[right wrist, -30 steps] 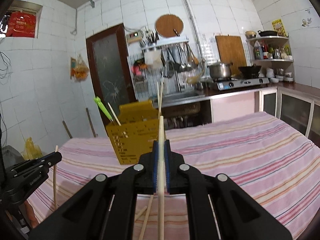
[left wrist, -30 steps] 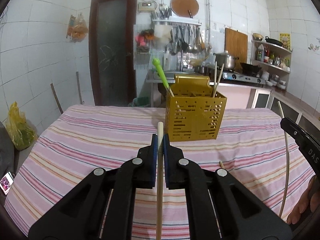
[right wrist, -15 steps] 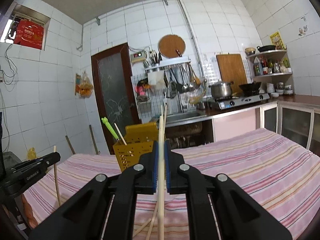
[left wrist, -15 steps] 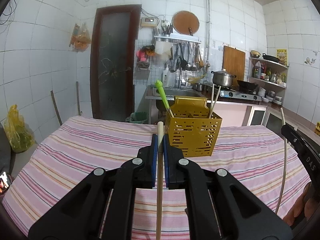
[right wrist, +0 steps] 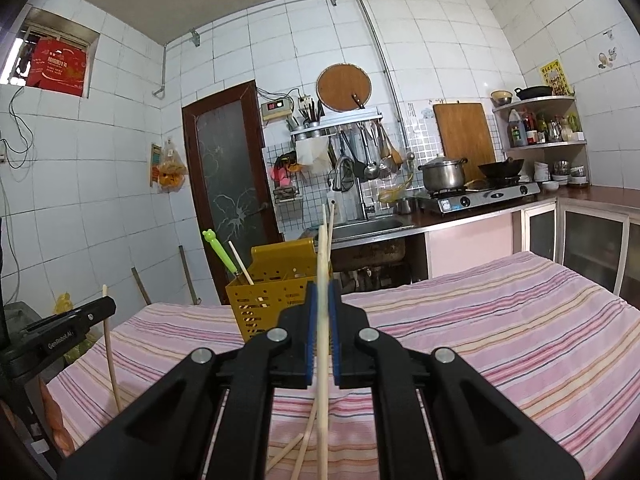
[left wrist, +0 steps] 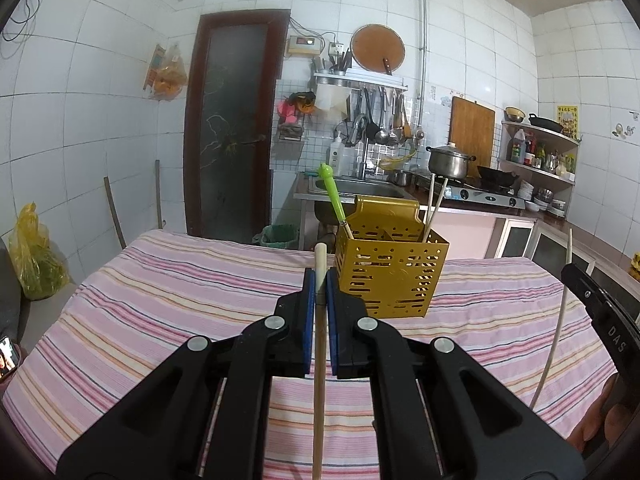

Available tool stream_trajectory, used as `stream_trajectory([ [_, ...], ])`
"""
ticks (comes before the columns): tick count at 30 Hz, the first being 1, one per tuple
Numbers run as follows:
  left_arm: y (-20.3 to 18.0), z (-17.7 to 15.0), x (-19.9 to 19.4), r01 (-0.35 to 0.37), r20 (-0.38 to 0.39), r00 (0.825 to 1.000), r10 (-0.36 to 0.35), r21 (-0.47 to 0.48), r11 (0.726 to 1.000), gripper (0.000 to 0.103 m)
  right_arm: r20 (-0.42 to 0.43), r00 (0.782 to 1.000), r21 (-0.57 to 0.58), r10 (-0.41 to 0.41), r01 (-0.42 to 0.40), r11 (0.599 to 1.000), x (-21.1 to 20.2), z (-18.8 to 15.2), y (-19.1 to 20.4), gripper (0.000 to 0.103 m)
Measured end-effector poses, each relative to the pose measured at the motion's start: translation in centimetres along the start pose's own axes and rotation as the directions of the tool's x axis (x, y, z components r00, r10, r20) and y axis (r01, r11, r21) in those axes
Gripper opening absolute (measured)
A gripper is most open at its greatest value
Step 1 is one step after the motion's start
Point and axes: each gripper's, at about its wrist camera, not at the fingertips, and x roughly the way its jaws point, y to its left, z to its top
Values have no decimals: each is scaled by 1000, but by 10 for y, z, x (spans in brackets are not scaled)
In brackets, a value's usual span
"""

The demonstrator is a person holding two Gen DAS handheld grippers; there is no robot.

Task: Organize utensils
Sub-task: 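Lift both held chopsticks and carry them over the yellow holder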

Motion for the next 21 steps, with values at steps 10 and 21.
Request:
stream_trajectory([
  [10,-2,4,-1,16,15,1000,-16,-7,1000,5,-37,999,19,0,1,1000,6,0,-4,6],
  [21,-8,25,6,41,44,998,-41,-8,999,4,-24,999,-40,-29,28,999,4,14,10,6],
])
